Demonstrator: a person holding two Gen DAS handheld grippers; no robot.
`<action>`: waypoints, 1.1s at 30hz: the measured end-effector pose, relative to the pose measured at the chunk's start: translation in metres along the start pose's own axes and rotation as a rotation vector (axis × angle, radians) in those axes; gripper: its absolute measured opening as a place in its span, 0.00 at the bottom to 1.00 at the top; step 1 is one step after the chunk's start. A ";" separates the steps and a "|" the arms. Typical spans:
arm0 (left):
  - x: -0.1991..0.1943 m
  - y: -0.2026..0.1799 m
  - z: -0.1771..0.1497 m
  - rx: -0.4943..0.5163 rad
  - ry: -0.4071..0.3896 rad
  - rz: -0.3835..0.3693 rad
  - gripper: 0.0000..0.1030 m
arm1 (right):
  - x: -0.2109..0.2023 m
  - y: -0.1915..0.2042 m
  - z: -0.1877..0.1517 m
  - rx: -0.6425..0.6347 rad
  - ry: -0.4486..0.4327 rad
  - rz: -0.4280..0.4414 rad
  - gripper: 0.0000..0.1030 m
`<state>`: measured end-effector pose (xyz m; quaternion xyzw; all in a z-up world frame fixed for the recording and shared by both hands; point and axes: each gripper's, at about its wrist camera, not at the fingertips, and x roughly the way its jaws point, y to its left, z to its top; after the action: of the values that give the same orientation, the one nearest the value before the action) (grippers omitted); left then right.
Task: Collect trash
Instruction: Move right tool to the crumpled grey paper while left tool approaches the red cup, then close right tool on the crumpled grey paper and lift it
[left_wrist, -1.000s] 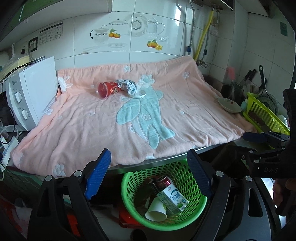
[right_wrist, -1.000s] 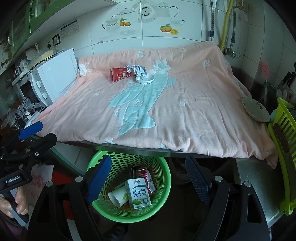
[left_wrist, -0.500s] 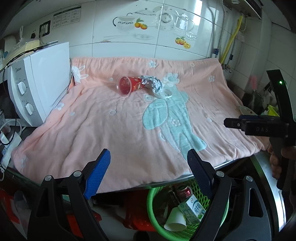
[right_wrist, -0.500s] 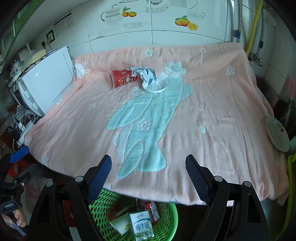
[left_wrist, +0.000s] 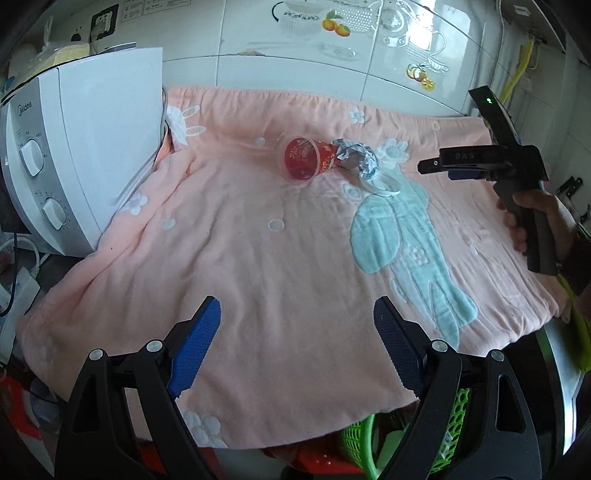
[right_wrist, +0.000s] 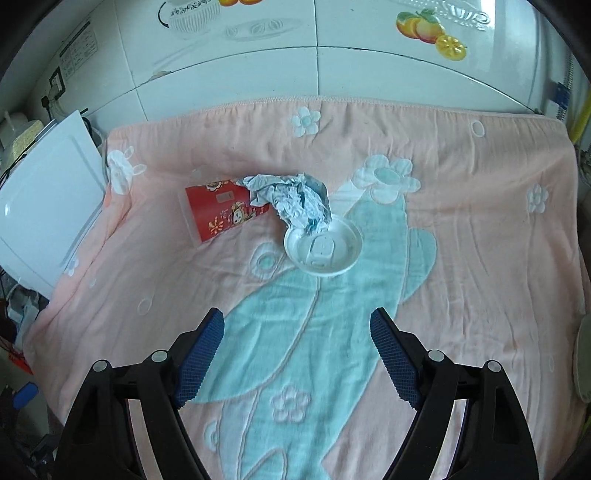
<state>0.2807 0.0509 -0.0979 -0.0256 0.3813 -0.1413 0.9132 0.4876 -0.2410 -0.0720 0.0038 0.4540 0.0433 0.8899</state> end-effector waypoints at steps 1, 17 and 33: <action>0.003 0.004 0.002 -0.002 0.003 0.005 0.81 | 0.008 0.000 0.006 -0.004 0.005 -0.001 0.77; 0.033 0.067 -0.008 -0.086 0.082 0.060 0.81 | 0.117 -0.008 0.083 -0.035 0.080 -0.042 0.77; 0.056 0.061 0.028 -0.065 0.067 0.035 0.83 | 0.112 0.000 0.081 -0.032 0.023 0.008 0.38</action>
<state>0.3528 0.0921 -0.1265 -0.0441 0.4164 -0.1135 0.9010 0.6186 -0.2290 -0.1145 -0.0092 0.4636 0.0544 0.8844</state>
